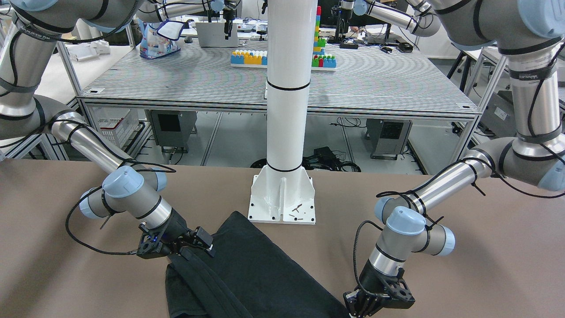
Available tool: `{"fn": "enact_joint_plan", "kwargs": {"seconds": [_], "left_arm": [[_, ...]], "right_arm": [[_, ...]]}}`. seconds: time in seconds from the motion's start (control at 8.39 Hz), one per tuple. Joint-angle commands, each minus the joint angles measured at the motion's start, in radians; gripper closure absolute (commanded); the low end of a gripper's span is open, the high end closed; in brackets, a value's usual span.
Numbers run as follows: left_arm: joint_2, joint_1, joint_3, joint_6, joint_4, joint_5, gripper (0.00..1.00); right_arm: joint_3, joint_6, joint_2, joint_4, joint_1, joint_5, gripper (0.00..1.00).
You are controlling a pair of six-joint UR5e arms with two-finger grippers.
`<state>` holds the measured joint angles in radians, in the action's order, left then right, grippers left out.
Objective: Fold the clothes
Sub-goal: 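Lift the corner with the left gripper and fold it over toward the right gripper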
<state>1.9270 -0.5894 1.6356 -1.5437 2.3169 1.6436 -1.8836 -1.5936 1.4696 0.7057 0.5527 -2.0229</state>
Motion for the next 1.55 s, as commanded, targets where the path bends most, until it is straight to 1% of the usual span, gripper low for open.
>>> {"fn": "enact_joint_plan", "kwargs": {"seconds": [0.0,0.24,0.36,0.6,0.72,0.83,0.95,1.07,1.19,1.31,1.43], "left_arm": [[0.159,-0.088,-0.179,0.089,-0.001,0.001,1.0],[0.315,-0.141,-0.366,0.1,0.001,0.001,1.0],[0.373,-0.162,-0.432,0.132,0.001,0.002,1.0],[0.498,-0.168,-0.547,0.149,0.002,0.001,1.0],[0.57,-0.167,-0.622,0.151,0.004,-0.008,1.0],[0.611,-0.161,-0.679,0.148,0.007,-0.072,1.0],[0.616,-0.162,-0.694,0.149,0.007,-0.083,1.0],[0.616,-0.165,-0.694,0.152,0.009,-0.085,0.95],[0.615,-0.167,-0.694,0.16,0.009,-0.087,0.74],[0.612,-0.168,-0.695,0.158,0.01,-0.109,0.01],[0.607,-0.17,-0.695,0.158,0.01,-0.126,0.0]], "right_arm": [[0.0,0.0,0.001,0.0,0.0,0.026,0.06],[0.0,0.0,0.003,0.0,-0.002,0.035,0.06],[0.0,-0.002,0.003,0.0,-0.002,0.035,0.06],[0.0,-0.002,0.005,0.0,-0.001,0.036,0.06],[0.0,-0.002,0.005,-0.002,-0.002,0.036,0.06],[-0.002,-0.002,0.005,-0.002,-0.002,0.036,0.06],[-0.002,0.0,0.005,-0.006,-0.002,0.036,0.06],[-0.002,0.0,0.003,-0.012,-0.002,0.036,0.06],[-0.005,0.0,0.0,-0.012,-0.002,0.038,0.06],[-0.005,-0.002,0.0,-0.012,-0.005,0.093,0.06],[-0.003,0.001,0.0,-0.012,-0.014,0.131,0.06]]}}
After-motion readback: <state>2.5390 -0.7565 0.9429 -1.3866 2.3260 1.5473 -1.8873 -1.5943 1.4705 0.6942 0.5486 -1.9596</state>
